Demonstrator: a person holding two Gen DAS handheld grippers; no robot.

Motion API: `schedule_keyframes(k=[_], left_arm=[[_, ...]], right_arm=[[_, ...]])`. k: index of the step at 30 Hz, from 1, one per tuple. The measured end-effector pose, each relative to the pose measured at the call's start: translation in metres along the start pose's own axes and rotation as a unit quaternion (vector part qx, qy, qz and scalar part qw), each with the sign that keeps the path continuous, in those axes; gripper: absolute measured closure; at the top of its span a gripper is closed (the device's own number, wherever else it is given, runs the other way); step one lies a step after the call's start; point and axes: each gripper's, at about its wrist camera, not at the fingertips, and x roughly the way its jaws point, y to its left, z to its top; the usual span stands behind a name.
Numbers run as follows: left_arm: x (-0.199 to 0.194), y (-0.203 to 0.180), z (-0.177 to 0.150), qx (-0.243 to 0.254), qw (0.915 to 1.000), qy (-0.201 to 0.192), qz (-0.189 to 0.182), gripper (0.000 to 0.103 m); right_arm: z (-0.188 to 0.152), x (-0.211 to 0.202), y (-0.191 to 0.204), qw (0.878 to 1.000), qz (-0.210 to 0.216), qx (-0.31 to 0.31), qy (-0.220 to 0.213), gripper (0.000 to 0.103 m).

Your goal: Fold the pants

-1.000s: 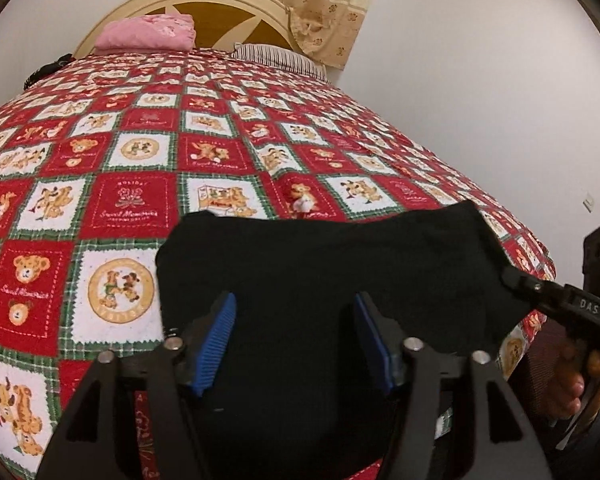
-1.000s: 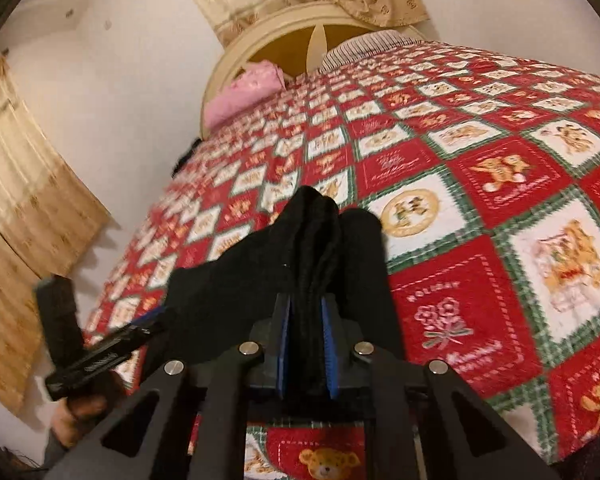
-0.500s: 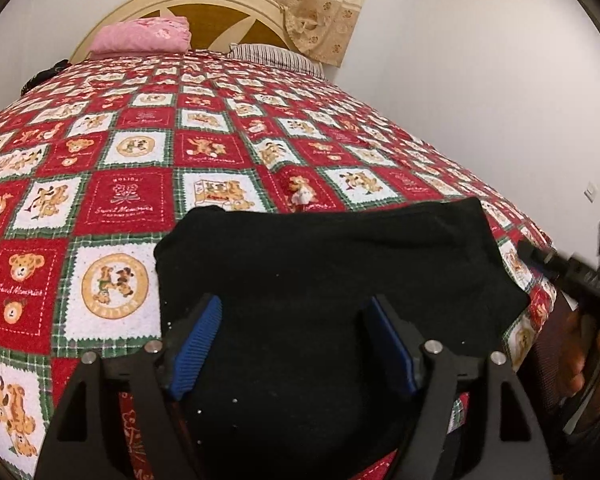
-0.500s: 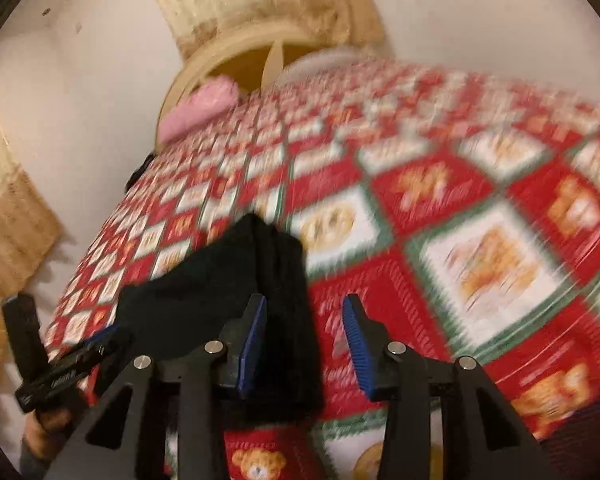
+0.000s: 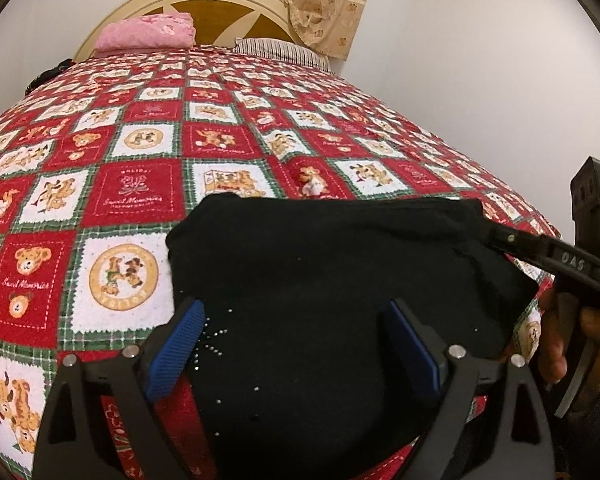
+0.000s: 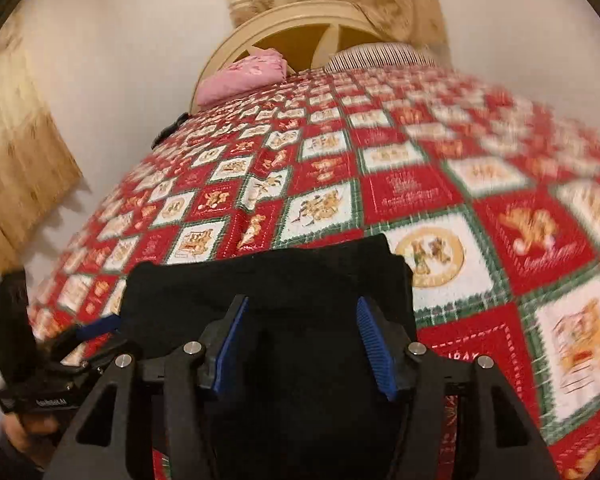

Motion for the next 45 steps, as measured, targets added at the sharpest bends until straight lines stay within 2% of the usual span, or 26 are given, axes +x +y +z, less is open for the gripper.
schedule_keyframes(k=[8,11,14,17,20,22,26,31,35,38,39,41,45], left_arm=[[-0.001,-0.002,-0.003,0.008,0.9999,0.002,0.007,0.005],[-0.003,0.003,-0.006,0.003,0.9999,0.005,0.012,0.003],[-0.002,0.009,-0.011,-0.007,0.9999,0.009,0.012,0.0],[0.0,0.011,-0.014,-0.011,0.9999,0.009,0.009,0.0],[0.0,0.007,-0.014,-0.003,0.9998,0.011,0.014,0.0],[-0.004,0.007,-0.014,-0.003,0.9998,0.008,0.017,0.0],[-0.012,0.001,-0.012,0.011,0.9995,-0.009,0.028,0.0],[-0.005,-0.001,-0.014,0.016,0.9993,0.004,0.033,0.0],[-0.004,0.007,-0.015,0.003,0.9995,0.006,0.03,0.0],[-0.003,0.011,-0.014,0.003,0.9995,0.007,0.03,0.0],[-0.003,0.013,-0.014,0.001,0.9996,0.006,0.027,0.0],[-0.007,0.013,-0.013,0.003,0.9997,-0.001,0.024,0.0],[-0.024,0.017,-0.003,0.01,0.9978,-0.05,0.041,0.0]], right_arm=[[-0.003,-0.006,0.012,0.999,-0.021,-0.041,0.004,0.046],[-0.012,-0.019,0.022,0.995,-0.055,-0.079,-0.003,0.046],[-0.032,-0.032,0.032,0.987,-0.097,-0.13,-0.011,0.046],[-0.05,-0.028,0.022,0.982,-0.126,-0.14,0.015,0.045],[-0.054,-0.031,-0.003,0.992,-0.093,-0.083,0.019,0.035],[-0.048,-0.039,-0.007,0.994,-0.08,-0.066,0.016,0.035],[-0.03,-0.059,0.002,0.991,-0.089,-0.097,-0.033,0.034],[0.007,-0.049,0.009,0.989,-0.089,-0.108,-0.048,0.034],[0.032,-0.017,0.006,0.992,-0.079,-0.098,-0.021,0.034],[0.037,0.013,-0.008,0.987,-0.133,-0.094,0.013,0.034],[0.036,0.019,-0.015,0.987,-0.134,-0.087,0.019,0.034],[0.034,0.022,-0.029,0.99,-0.121,-0.063,0.027,0.034],[0.029,-0.001,-0.034,0.996,-0.085,-0.034,0.004,0.034]])
